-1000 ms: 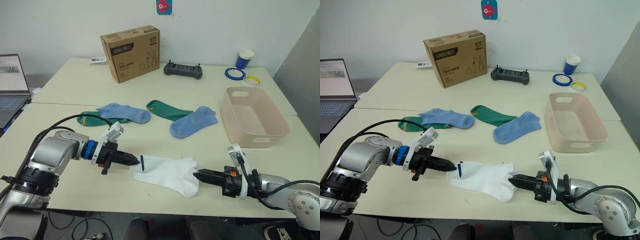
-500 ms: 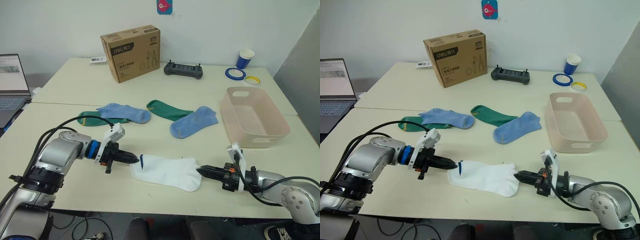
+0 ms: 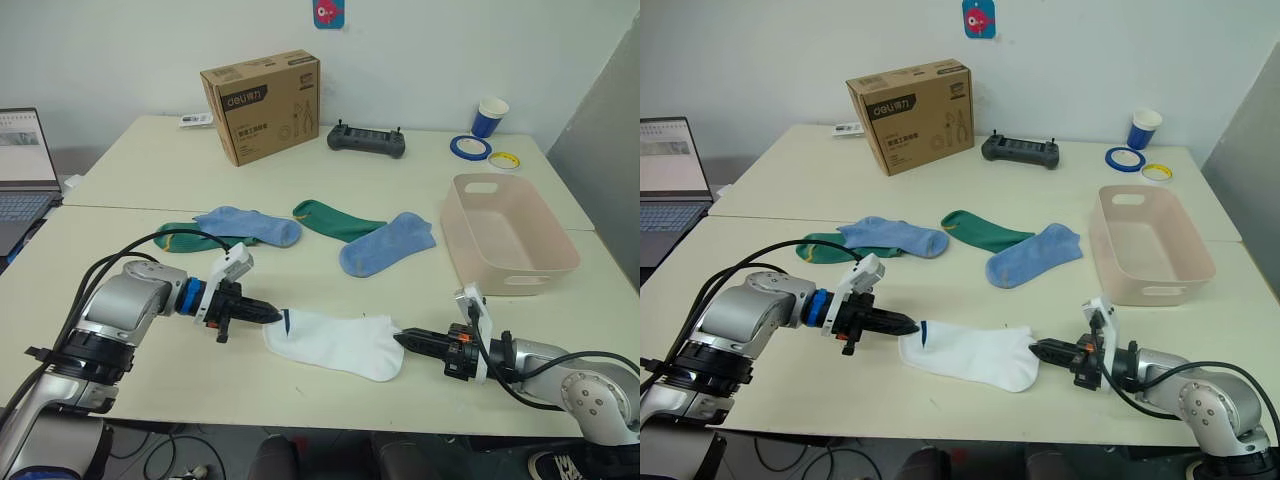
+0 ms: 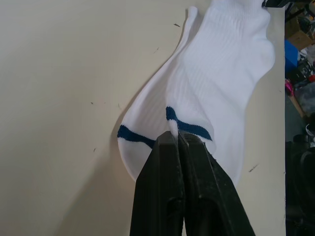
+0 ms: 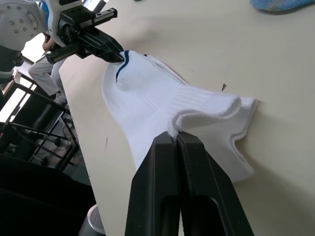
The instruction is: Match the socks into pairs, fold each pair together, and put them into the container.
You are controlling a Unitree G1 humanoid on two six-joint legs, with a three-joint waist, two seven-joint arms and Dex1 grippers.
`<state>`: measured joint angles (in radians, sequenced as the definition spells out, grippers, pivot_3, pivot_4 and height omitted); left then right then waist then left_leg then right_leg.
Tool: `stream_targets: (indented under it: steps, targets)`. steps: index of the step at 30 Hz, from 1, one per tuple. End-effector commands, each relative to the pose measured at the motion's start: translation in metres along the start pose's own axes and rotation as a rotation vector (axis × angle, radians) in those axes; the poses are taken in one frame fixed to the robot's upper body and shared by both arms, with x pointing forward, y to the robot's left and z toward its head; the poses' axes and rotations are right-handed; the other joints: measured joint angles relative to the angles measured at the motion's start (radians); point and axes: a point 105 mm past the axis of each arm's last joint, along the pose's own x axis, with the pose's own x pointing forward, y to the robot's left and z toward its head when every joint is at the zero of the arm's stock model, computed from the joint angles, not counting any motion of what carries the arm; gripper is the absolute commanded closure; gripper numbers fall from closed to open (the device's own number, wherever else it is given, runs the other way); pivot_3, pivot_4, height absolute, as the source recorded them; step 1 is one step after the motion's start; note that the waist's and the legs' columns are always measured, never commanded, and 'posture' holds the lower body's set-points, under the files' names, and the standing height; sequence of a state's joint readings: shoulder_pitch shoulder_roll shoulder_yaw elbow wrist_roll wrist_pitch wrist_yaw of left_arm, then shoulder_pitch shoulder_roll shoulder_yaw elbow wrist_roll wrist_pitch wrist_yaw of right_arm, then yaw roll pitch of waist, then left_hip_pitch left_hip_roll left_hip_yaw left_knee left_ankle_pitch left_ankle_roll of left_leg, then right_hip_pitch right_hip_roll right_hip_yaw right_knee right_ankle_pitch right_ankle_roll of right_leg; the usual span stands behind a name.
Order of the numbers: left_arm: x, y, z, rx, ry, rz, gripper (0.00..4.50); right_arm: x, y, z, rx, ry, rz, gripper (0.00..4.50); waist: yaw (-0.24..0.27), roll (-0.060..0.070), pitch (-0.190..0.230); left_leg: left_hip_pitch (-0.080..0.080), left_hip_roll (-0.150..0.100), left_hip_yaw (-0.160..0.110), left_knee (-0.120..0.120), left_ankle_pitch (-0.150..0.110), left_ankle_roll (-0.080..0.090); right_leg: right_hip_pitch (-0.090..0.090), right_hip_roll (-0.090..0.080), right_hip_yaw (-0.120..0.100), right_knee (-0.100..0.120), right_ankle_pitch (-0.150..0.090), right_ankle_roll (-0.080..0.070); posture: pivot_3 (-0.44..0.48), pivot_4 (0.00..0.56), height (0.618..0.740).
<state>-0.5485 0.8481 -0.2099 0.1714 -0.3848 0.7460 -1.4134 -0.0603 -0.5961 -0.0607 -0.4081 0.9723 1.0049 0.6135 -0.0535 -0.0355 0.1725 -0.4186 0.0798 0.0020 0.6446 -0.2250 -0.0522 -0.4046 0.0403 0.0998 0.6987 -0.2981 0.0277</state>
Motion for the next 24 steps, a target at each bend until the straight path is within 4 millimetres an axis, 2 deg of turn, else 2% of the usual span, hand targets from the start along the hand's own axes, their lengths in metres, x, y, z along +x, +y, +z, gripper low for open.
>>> stream_targets:
  steps: [1,13,18,24]
  targets:
    - [-0.006,0.002,0.004,0.028,-0.005,0.017,4.44,-0.001,0.005,0.014,-0.042,-0.053,0.007,4.5,0.0,0.0,0.0,0.0,0.0,0.0,0.0,0.0,0.0,0.0,0.0,0.0,0.0,0.0,0.0,0.0,0.15,0.74]
    - [-0.003,0.001,-0.001,0.032,0.005,0.013,4.44,0.001,0.003,0.012,-0.047,-0.032,0.001,4.5,0.0,0.0,0.0,0.0,0.0,0.0,0.0,0.0,0.0,0.0,0.0,0.0,0.0,0.0,0.0,0.0,0.15,0.74]
    - [0.0,0.0,0.001,0.04,-0.007,0.006,4.44,0.0,0.004,0.003,-0.051,0.001,-0.004,4.5,0.0,0.0,0.0,0.0,0.0,0.0,0.0,0.0,0.0,0.0,0.0,0.0,0.0,0.0,0.0,0.0,0.15,0.74]
    - [0.0,0.0,-0.002,0.091,0.002,0.002,4.44,0.0,-0.004,0.013,-0.085,-0.026,-0.049,4.5,0.0,0.0,0.0,0.0,0.0,0.0,0.0,0.0,0.0,0.0,0.0,0.0,0.0,0.0,0.0,0.0,0.15,0.74]
